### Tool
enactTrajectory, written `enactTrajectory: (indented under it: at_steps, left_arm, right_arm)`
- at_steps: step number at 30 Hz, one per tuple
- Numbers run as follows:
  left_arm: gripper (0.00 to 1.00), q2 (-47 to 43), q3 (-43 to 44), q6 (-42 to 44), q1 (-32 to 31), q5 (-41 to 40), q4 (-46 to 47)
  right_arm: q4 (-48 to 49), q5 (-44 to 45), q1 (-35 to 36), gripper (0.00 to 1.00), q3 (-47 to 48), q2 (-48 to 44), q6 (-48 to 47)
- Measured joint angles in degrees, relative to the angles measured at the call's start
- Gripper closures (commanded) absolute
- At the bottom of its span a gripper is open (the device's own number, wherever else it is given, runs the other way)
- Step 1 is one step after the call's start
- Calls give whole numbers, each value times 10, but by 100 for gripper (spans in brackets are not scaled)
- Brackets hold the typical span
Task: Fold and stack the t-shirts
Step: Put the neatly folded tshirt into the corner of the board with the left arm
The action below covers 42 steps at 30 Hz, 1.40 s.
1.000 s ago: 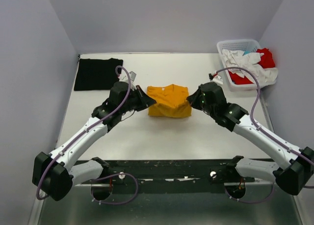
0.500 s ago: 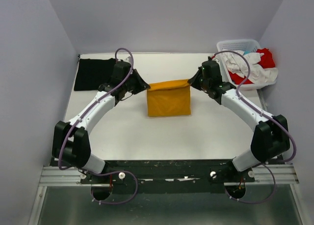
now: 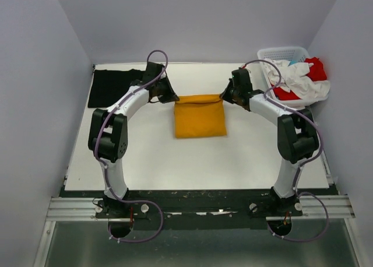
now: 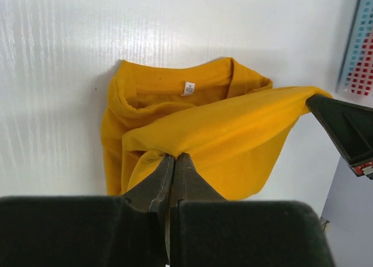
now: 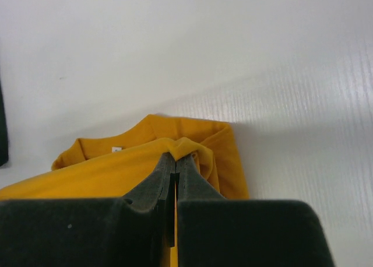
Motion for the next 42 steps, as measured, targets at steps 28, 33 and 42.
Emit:
enactTrajectory:
  at_steps: [28, 33, 42]
  left_arm:
    - [1, 17, 46, 29, -15, 79, -34]
    - [1, 91, 127, 27, -21, 106, -25]
    - [1, 267, 310, 2, -10, 90, -91]
  right_arm:
    - [153, -195, -17, 0, -83, -42, -8]
    - [180, -255, -17, 0, -49, 31, -2]
    - [178, -243, -17, 0, 80, 173, -2]
